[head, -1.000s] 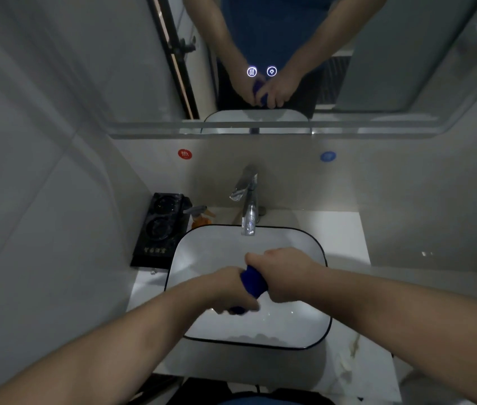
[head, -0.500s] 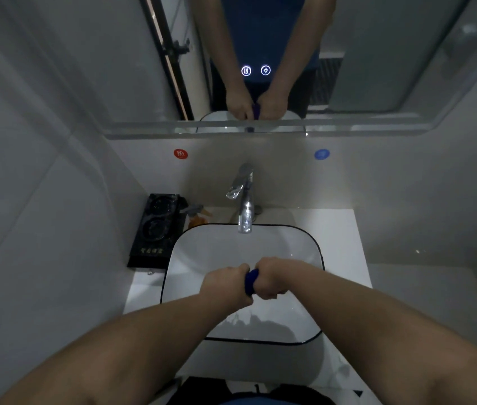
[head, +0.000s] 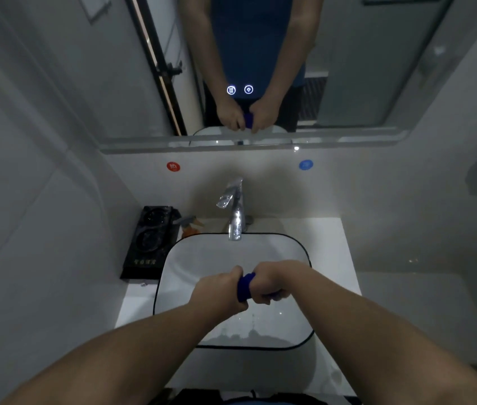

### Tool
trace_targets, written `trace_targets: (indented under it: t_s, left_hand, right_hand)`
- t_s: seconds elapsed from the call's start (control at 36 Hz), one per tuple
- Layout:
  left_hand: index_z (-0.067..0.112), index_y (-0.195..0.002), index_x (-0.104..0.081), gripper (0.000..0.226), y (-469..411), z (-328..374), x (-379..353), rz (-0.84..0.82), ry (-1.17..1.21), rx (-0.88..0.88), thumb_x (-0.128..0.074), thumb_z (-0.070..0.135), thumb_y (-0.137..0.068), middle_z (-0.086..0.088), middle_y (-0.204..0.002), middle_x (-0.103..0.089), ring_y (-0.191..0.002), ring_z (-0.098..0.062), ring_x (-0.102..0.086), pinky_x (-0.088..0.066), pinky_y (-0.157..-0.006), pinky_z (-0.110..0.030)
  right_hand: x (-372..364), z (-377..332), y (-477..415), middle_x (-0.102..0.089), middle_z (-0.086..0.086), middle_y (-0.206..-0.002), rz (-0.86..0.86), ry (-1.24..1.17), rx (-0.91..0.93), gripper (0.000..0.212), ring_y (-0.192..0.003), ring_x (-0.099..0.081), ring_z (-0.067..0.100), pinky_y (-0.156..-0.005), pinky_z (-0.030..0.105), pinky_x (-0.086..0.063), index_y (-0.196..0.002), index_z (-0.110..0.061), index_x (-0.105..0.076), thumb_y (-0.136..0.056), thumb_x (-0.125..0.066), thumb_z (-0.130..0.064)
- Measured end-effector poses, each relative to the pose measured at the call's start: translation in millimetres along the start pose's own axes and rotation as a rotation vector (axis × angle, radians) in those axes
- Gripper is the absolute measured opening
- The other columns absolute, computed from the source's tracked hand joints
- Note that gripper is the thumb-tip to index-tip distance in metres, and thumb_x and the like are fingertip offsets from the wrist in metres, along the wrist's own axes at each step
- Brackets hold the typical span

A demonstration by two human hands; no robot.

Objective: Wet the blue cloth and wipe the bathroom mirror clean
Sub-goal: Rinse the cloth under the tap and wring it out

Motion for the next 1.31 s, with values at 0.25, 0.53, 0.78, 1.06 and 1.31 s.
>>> trace_targets:
  t_s: [0.25, 0.53, 0.78, 1.06, 1.31]
  left_hand:
    - [0.033, -0.108, -0.054, 0.05, 21, 10, 24, -0.011, 0.706, 0.239, -0.086, 0.039, -0.07, 0.0, -0.091, -0.074, -0.073, -0.016, -0.074, -0.065, -0.064, -0.034]
    - [0.014, -0.129, -0.068, 0.049, 61, 56, 53, -0.079, 1.381, 0.301, -0.081, 0.037, -0.088, -0.01, -0.111, -0.081, -0.1, -0.032, -0.077, -0.061, -0.078, -0.036]
    - [0.019, -0.138, -0.062, 0.06, 84, 82, 73, -0.114, 1.701, 0.314, -0.073, 0.037, -0.082, -0.015, -0.127, -0.076, -0.122, -0.046, -0.068, -0.062, -0.081, -0.05]
    - [0.022, -0.125, -0.069, 0.028, 93, 76, 92, 0.129, 1.374, 0.25, -0.058, 0.042, -0.108, -0.006, -0.109, -0.081, -0.103, -0.032, -0.078, -0.06, -0.099, -0.06]
    - [0.039, -0.129, -0.062, 0.022, 121, 21, 123, 0.206, 0.79, 0.042, -0.06, 0.032, -0.108, 0.013, -0.117, -0.061, -0.086, -0.014, -0.076, -0.067, -0.076, -0.04]
  right_hand:
    - [-3, 31, 15, -0.066, 0.002, -0.123, 0.462, -0.371, 0.275, 0.105, -0.099, -0.07, 0.014, -0.075, 0.025, -0.055, -0.168, -0.028, -0.017, -0.086, -0.08, -0.011]
    - [-8, 27, 84, -0.076, 0.003, -0.12, 0.233, -0.818, 0.399, 0.048, -0.11, -0.073, 0.022, -0.094, 0.036, -0.06, -0.127, -0.02, -0.067, -0.107, -0.05, -0.061]
    - [-7, 32, 113, -0.079, -0.001, -0.115, 0.381, -0.925, 0.482, 0.038, -0.107, -0.075, 0.02, -0.094, 0.036, -0.061, -0.124, -0.026, -0.071, -0.105, -0.058, -0.056]
    - [-8, 34, 142, -0.08, 0.007, -0.108, 0.464, -0.762, 0.453, 0.052, -0.104, -0.076, 0.027, -0.098, 0.044, -0.062, -0.111, -0.027, -0.076, -0.087, -0.07, -0.073]
    - [-8, 31, 178, -0.08, 0.005, -0.082, 0.687, -0.564, 0.386, 0.033, -0.076, -0.075, 0.02, -0.08, 0.039, -0.059, -0.092, -0.019, -0.076, -0.104, -0.064, -0.046]
Point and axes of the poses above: each hand's wrist, its own y-axis away from the middle knuckle, its own x-axis out of the back of the hand, z = x × y, the point moved 3 cm from there along -y, towards the middle knuckle
